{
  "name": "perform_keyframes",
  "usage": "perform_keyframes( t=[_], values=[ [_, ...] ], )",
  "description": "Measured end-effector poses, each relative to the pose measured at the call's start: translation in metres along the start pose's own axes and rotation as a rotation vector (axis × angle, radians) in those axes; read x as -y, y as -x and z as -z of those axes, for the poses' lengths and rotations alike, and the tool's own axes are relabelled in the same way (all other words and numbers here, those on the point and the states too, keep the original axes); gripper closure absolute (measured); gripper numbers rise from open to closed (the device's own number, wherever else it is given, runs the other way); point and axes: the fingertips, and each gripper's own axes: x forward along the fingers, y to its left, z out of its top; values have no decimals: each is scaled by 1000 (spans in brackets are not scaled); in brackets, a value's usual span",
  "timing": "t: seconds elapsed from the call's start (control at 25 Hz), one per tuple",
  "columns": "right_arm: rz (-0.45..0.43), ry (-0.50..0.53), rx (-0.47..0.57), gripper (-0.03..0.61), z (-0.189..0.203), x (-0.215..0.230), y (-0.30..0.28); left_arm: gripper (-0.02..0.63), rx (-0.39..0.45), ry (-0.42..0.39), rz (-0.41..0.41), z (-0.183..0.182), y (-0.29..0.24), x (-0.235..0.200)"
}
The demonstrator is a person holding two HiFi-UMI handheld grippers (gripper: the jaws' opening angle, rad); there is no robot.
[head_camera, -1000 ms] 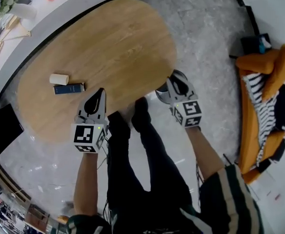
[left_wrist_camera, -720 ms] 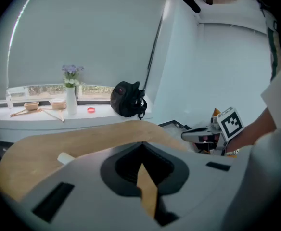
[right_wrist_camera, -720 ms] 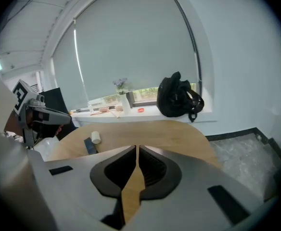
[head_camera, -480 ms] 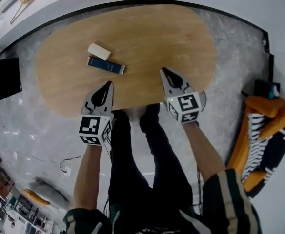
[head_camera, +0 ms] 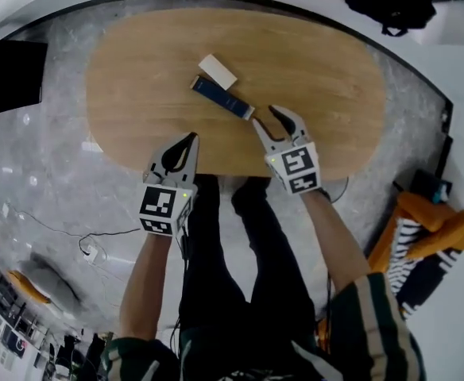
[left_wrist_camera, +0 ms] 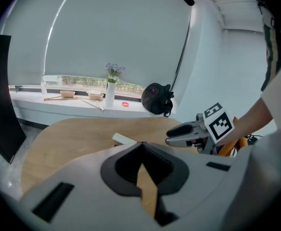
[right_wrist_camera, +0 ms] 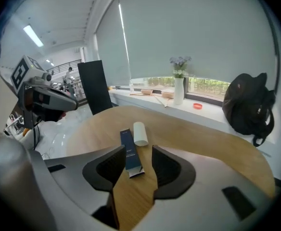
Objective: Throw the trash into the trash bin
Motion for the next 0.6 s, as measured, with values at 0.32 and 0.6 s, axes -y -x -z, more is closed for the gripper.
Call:
perform_keyframes(
  t=[0.32, 0.6],
  values=[
    [-72, 192, -196, 363, 34, -24, -61, 615, -5, 65, -51, 22, 12, -31],
    [-72, 186, -331, 362, 71, -16, -93, 615, -21, 88, -70, 35, 13, -46]
  ],
)
